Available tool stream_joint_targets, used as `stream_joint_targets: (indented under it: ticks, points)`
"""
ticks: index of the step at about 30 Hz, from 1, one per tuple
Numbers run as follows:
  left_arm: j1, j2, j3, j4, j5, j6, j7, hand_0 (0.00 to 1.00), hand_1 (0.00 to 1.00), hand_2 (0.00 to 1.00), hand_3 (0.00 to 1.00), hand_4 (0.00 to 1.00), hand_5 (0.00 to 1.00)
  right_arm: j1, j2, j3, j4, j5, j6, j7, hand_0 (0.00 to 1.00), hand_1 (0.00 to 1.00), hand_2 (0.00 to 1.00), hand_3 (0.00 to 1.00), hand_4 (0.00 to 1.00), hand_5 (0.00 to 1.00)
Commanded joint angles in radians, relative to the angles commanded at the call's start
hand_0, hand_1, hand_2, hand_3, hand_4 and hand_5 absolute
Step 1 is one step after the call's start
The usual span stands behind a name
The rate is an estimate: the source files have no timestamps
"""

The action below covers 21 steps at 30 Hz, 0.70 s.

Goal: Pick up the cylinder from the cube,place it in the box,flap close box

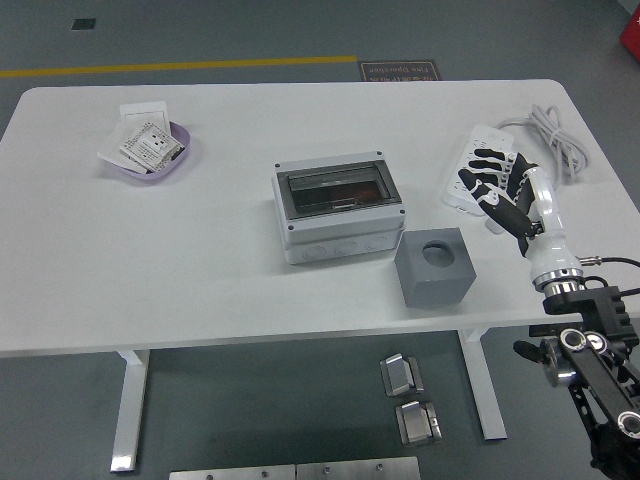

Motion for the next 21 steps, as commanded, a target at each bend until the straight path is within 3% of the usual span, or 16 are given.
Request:
stream_joint_targets:
  ticks: [4,5,10,11,21]
  points:
    - [-0.003,0.003,-0.002,0.000,-0.001,0.001,-0.003,0.683,0.717,0.628,0.685,0.682,0.399,-0.004,-0.001,-0.004,-0.003,0.032,0.009,0.018,0.764,0.692,0.738,0.761,0.998,0.740]
    - [-0.004,0.002,-0.001,0.000,-0.002,0.001,-0.003,0.682,0.717,0.628,0.685,0.682,0.399,-0.005,-0.002,-0.005,-0.003,0.038,0.010,0.023,0.856,0.816,0.854,0.839,0.998,0.915]
    - [-0.006,-0.004,-0.003,0.000,0.002,0.000,-0.001,0.682,0.717,0.628,0.685,0.682,0.399,-0.007,-0.005,-0.010,0.002,0.063,0.013,0.042,0.856,0.816,0.854,0.839,0.998,0.915]
    - [-0.006,-0.005,-0.002,0.000,0.001,0.000,-0.001,0.682,0.717,0.628,0.684,0.682,0.399,-0.008,-0.006,-0.009,0.003,0.067,0.014,0.045,0.854,0.817,0.839,0.840,0.998,0.862]
    - [-0.008,-0.007,-0.006,0.000,0.008,-0.001,-0.001,0.682,0.717,0.628,0.684,0.682,0.399,-0.013,-0.002,-0.013,0.001,0.080,0.017,0.060,0.852,0.805,0.825,0.824,0.998,0.810]
